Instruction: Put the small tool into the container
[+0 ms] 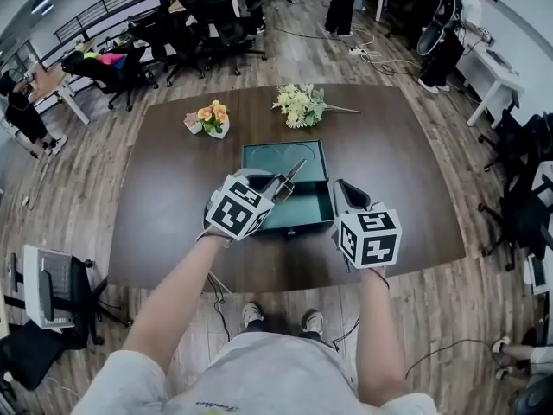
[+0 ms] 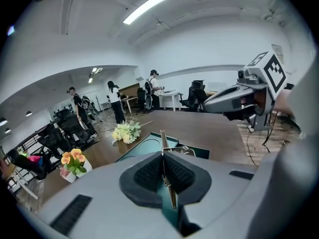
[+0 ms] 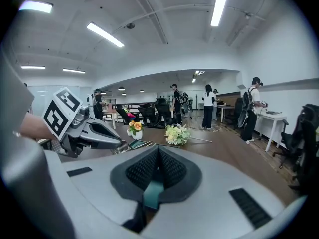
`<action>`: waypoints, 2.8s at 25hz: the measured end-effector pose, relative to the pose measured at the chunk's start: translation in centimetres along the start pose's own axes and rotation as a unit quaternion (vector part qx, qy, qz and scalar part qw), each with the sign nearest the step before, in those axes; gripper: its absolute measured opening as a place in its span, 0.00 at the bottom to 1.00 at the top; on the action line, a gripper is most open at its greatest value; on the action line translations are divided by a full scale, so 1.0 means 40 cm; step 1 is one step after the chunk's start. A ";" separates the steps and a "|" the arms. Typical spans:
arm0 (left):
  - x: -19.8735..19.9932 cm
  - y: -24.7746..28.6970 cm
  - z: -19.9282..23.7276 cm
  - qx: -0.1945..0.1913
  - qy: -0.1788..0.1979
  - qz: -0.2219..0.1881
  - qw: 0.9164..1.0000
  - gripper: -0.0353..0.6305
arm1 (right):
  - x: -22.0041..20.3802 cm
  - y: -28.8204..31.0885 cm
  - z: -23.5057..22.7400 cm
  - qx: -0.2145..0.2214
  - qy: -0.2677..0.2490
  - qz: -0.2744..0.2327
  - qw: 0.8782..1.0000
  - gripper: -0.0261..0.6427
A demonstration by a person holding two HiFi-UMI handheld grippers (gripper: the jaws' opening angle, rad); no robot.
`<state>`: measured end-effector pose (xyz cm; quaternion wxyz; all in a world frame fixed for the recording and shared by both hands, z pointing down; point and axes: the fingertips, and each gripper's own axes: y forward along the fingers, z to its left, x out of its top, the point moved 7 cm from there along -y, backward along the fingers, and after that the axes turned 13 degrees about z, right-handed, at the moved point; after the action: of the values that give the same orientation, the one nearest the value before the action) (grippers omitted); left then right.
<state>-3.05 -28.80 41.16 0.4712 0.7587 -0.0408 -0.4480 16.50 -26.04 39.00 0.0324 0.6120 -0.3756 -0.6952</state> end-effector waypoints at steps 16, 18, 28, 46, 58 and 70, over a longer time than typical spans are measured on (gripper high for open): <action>-0.005 0.065 -0.059 -0.046 0.128 0.077 0.988 0.06 | -0.022 0.019 0.014 0.007 -0.005 0.018 1.000 0.04; -0.004 0.072 -0.069 -0.050 0.146 0.084 0.984 0.06 | -0.026 0.018 0.013 0.007 -0.004 0.020 1.000 0.04; -0.011 0.133 -0.076 -0.048 0.191 0.119 0.973 0.06 | -0.043 0.027 0.005 -0.002 0.003 0.032 0.999 0.04; -0.022 0.199 -0.040 -0.026 0.201 0.145 0.968 0.06 | -0.057 0.046 -0.005 -0.008 0.008 0.044 0.999 0.04; -0.011 0.216 -0.049 -0.029 0.205 0.145 0.968 0.06 | -0.067 0.041 -0.015 -0.011 0.014 0.045 0.999 0.04; -0.015 0.229 -0.061 -0.036 0.194 0.148 0.969 0.07 | -0.083 0.029 -0.025 -0.007 0.029 0.047 0.998 0.04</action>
<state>1.64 -31.90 48.81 0.5585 0.7989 -0.0447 -0.2187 17.72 -25.67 42.42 0.0804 0.6129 -0.3978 -0.6780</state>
